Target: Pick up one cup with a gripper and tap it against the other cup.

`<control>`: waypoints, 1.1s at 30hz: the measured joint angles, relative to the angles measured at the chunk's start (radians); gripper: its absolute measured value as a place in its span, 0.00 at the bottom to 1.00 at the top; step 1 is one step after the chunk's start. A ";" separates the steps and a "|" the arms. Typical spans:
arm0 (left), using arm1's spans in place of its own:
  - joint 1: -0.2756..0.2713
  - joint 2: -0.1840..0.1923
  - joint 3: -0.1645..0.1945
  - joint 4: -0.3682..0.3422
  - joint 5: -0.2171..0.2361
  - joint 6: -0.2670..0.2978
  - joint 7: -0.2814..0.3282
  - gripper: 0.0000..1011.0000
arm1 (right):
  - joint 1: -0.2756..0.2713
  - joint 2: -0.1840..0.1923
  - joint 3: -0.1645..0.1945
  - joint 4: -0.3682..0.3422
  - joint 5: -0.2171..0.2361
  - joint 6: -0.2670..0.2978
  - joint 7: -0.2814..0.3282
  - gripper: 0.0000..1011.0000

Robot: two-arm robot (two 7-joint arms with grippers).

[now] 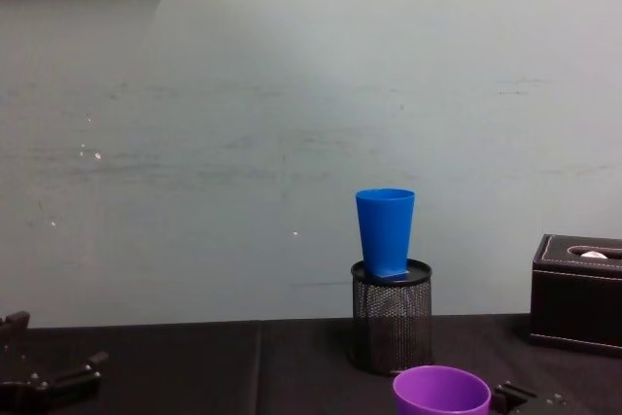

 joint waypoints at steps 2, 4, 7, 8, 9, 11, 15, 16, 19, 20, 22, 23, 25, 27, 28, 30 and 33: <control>0.000 0.000 0.000 0.000 0.000 0.000 0.000 0.99 | 0.000 0.000 0.000 0.000 0.000 0.000 0.000 0.99; 0.000 0.000 0.000 0.000 0.000 0.000 0.000 0.99 | 0.000 0.000 0.000 0.000 0.000 -0.001 0.000 0.99; 0.000 0.000 0.000 0.000 0.000 0.000 0.000 0.99 | -0.001 0.000 0.002 -0.002 -0.001 -0.005 -0.001 0.99; 0.000 0.000 0.000 0.000 0.000 0.000 0.000 0.99 | -0.003 0.000 0.004 -0.006 -0.002 -0.015 -0.003 0.99; 0.000 0.000 0.000 0.000 0.000 0.000 0.000 0.99 | -0.011 -0.001 0.010 -0.013 -0.005 -0.034 -0.007 0.99; 0.000 0.000 0.000 0.000 0.000 0.000 0.000 0.99 | -0.016 -0.003 0.016 -0.019 -0.006 -0.053 -0.009 0.99; 0.000 0.000 0.000 0.000 0.000 0.000 0.000 0.99 | -0.030 -0.010 0.035 -0.035 0.012 -0.101 0.002 0.99; 0.000 0.000 0.000 0.000 0.000 0.000 0.000 0.99 | -0.032 -0.011 0.039 -0.038 0.019 -0.109 0.006 0.99; 0.000 0.000 0.000 0.000 0.000 0.000 0.000 0.99 | -0.044 -0.018 0.062 -0.059 0.055 -0.132 0.019 0.99; 0.000 0.000 0.000 0.000 0.000 0.000 0.000 0.99 | -0.052 -0.023 0.078 -0.072 0.073 -0.141 0.018 0.99; 0.000 0.000 0.000 0.000 0.000 0.000 0.000 0.99 | -0.066 -0.032 0.103 -0.098 0.078 -0.149 -0.024 0.99; 0.000 0.000 0.000 0.000 0.000 0.000 0.000 0.99 | -0.066 -0.032 0.103 -0.098 0.078 -0.149 -0.024 0.99; 0.000 0.000 0.000 0.000 0.000 0.000 0.000 0.99 | -0.085 -0.047 0.128 -0.121 0.046 -0.150 -0.105 0.99; 0.000 0.000 0.000 0.000 0.000 0.000 0.000 0.99 | -0.098 -0.069 0.152 -0.137 -0.003 -0.136 -0.211 0.99; 0.000 0.000 0.000 0.000 0.000 0.000 0.000 0.99 | -0.104 -0.084 0.166 -0.139 -0.036 -0.113 -0.282 0.99; 0.000 0.000 0.000 0.000 0.000 0.000 0.000 0.99 | -0.105 -0.098 0.176 -0.138 -0.068 -0.088 -0.343 0.99; 0.000 0.000 0.000 0.000 0.000 0.000 0.000 0.99 | -0.104 -0.122 0.190 -0.127 -0.123 -0.039 -0.441 0.99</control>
